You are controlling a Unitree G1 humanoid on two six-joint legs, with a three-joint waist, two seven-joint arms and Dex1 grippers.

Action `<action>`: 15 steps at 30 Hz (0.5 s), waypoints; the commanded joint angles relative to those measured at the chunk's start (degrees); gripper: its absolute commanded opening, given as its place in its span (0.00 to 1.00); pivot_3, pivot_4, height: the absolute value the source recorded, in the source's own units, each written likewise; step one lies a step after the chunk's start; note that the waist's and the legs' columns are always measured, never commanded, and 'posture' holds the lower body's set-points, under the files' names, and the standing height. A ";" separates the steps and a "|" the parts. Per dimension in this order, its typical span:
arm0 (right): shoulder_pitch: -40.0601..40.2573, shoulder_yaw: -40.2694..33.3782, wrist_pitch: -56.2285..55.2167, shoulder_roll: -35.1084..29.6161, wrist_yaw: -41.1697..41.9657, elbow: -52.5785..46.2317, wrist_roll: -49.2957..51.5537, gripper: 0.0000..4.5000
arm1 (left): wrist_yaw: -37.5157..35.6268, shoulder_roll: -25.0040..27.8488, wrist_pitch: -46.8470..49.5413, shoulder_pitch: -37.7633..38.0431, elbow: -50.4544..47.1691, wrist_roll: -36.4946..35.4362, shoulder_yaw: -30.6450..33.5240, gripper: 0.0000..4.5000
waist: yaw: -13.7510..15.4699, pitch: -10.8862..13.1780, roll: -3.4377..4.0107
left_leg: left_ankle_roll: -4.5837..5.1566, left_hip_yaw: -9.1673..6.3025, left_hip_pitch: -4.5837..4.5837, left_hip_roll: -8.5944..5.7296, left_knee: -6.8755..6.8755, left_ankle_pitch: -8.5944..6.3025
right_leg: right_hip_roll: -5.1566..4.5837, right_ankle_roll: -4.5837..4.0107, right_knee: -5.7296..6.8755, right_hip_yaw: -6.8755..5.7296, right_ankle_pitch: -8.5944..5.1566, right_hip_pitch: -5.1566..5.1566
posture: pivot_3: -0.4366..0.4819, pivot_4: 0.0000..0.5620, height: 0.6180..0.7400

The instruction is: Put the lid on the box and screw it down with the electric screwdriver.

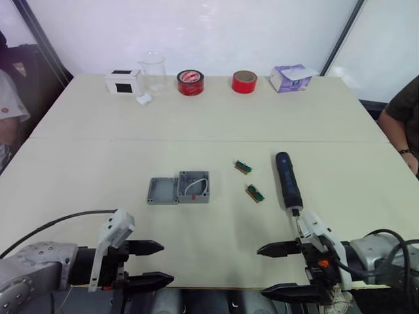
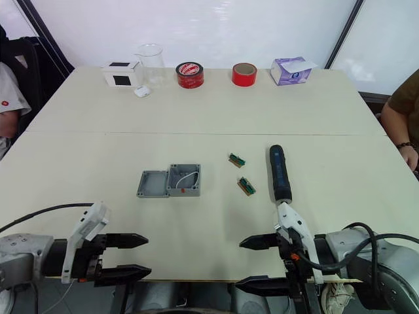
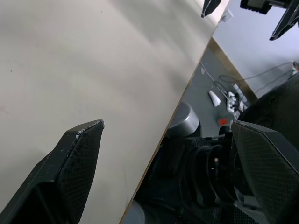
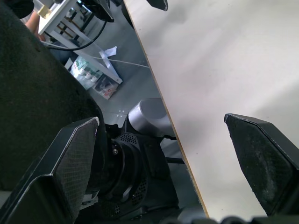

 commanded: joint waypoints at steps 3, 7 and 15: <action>-0.87 -0.16 0.48 -0.16 -0.98 -2.11 2.06 1.00 | 0.17 0.45 -0.01 -0.60 -0.43 -0.92 0.97 0.99 | 0.00 0.00 0.00 | 0.00 0.00 0.00 0.00 0.00 0.00 | 0.00 0.00 0.01 0.00 0.00 0.00 | 0.48 0.27 1.00; -1.31 0.18 0.84 -0.22 -2.81 -2.62 1.76 1.00 | 0.60 0.37 0.53 -0.83 -0.24 -1.84 1.01 0.99 | 0.00 0.00 0.00 | 0.00 0.00 0.00 0.00 0.01 0.00 | 0.00 0.00 0.02 0.00 0.00 0.00 | 0.48 0.27 1.00; -3.66 0.55 1.53 0.41 -3.90 -0.86 3.35 1.00 | 1.30 0.06 0.82 -2.37 0.20 -3.02 0.98 0.99 | 0.00 -0.02 -0.03 | 0.00 0.00 0.00 -0.01 0.02 0.00 | 0.01 0.00 0.03 0.00 0.00 0.01 | 0.48 0.27 1.00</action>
